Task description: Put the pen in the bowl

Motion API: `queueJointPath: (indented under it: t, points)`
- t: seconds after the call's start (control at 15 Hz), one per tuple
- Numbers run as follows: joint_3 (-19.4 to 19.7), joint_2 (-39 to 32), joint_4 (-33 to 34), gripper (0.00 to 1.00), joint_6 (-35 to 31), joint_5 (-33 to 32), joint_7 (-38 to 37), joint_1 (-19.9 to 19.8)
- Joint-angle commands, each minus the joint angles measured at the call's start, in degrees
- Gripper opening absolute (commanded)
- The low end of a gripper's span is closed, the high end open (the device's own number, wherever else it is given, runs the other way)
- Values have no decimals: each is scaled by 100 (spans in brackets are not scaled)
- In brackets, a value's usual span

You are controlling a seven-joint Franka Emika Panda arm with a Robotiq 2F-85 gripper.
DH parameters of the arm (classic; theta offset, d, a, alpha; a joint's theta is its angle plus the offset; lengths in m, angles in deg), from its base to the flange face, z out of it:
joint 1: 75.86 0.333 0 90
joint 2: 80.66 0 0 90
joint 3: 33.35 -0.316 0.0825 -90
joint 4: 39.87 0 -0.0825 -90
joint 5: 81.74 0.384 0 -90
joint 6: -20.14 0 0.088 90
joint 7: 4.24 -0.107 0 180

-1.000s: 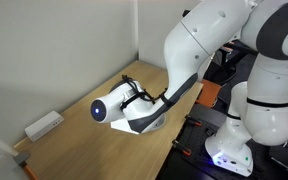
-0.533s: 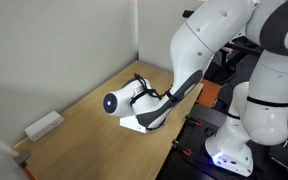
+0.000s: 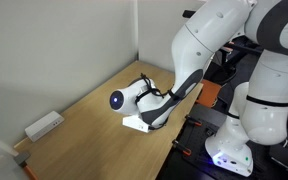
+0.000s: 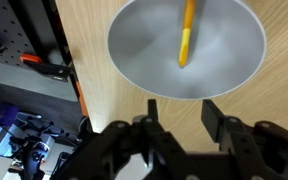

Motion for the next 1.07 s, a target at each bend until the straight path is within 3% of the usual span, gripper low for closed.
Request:
queueJointPath:
  t: [0.0, 0.2, 0.6, 0.67, 1.0]
  points:
    - [-109, 344, -112, 81, -65, 66, 90, -14]
    - [-264, 598, -46, 100, 176, 67, 58, 91]
    - [-597, 944, 182, 100, 726, 70, 29, 159]
    - [-560, 779, 117, 100, 465, 4, 6, 81]
    - [-621, 869, 155, 100, 559, 5, 6, 103]
